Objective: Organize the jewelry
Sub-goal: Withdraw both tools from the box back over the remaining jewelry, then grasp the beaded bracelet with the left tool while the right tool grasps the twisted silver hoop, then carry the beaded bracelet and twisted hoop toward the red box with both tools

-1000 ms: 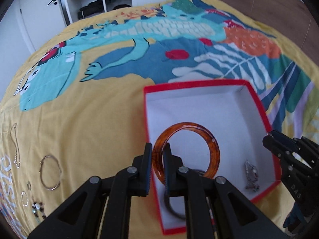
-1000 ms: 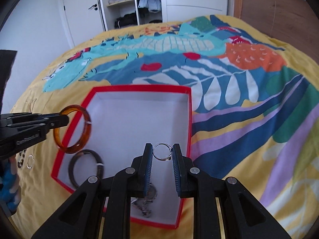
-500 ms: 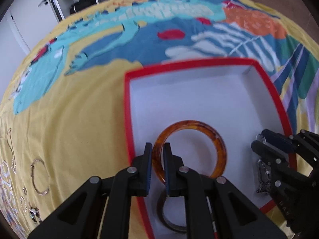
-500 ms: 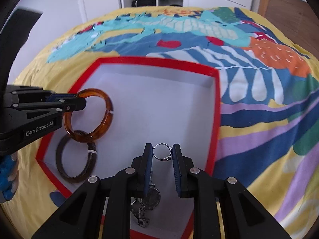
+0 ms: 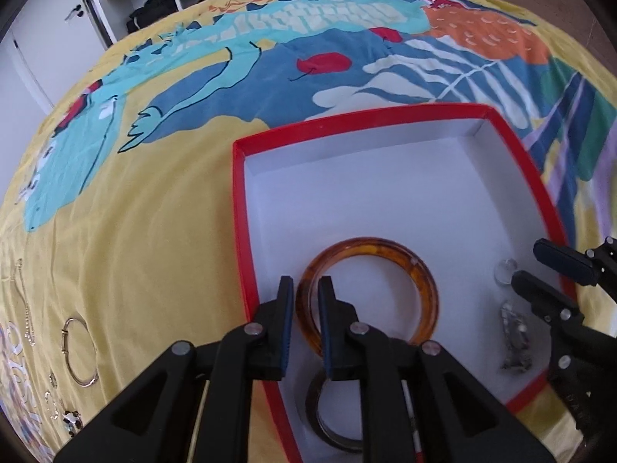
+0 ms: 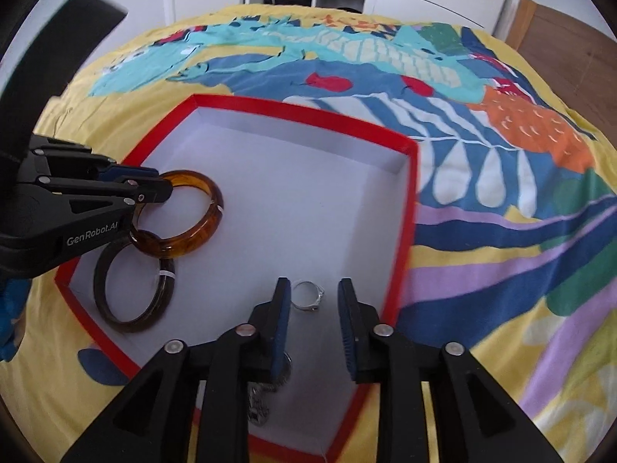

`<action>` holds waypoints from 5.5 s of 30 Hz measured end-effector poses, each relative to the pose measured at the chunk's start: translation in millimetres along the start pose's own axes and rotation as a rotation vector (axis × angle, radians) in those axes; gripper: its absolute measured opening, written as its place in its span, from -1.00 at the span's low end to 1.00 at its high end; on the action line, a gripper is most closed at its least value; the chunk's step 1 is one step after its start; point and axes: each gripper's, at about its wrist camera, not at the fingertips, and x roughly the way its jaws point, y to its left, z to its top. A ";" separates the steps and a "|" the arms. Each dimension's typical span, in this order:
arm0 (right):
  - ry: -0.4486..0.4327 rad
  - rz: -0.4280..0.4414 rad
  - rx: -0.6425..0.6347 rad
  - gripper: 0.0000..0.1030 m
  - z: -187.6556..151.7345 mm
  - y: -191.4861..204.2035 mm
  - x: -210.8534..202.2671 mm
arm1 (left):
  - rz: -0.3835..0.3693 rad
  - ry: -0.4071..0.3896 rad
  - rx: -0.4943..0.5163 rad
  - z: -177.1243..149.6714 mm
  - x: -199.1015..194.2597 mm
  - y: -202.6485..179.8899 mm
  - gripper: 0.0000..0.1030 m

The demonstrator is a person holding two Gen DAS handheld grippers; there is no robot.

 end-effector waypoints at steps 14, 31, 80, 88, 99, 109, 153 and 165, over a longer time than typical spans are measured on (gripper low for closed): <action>-0.147 -0.100 0.078 -0.34 6.2 -20.9 -145.5 | -0.042 -0.201 -0.046 4.2 -162.5 51.7 -0.46; -0.456 -0.074 0.030 -0.21 10.0 80.5 -350.4 | 0.174 -0.396 -0.194 -130.7 -396.6 226.6 -0.46; -0.198 0.180 0.049 -0.22 -1.4 206.8 -156.9 | 0.065 -0.094 -0.480 -262.7 -208.7 327.9 -0.46; -0.094 0.256 0.024 -0.22 -2.9 234.9 -93.6 | -0.029 -0.014 -0.485 -248.6 -149.6 308.4 -0.46; -0.019 0.332 -0.040 -0.22 12.8 273.1 -30.4 | -0.125 0.044 -0.489 -226.2 -90.7 296.6 -0.46; 0.035 0.360 -0.078 -0.28 19.8 296.3 12.8 | -0.139 0.090 -0.492 -223.1 -53.9 295.2 -0.46; -0.108 0.261 0.011 -0.90 -43.7 280.6 -131.6 | -0.004 -0.138 -0.531 -271.4 -212.2 282.9 -0.85; -0.213 0.228 0.064 -0.90 -66.0 249.9 -189.6 | 0.014 -0.221 -0.479 -272.8 -271.8 253.3 -0.85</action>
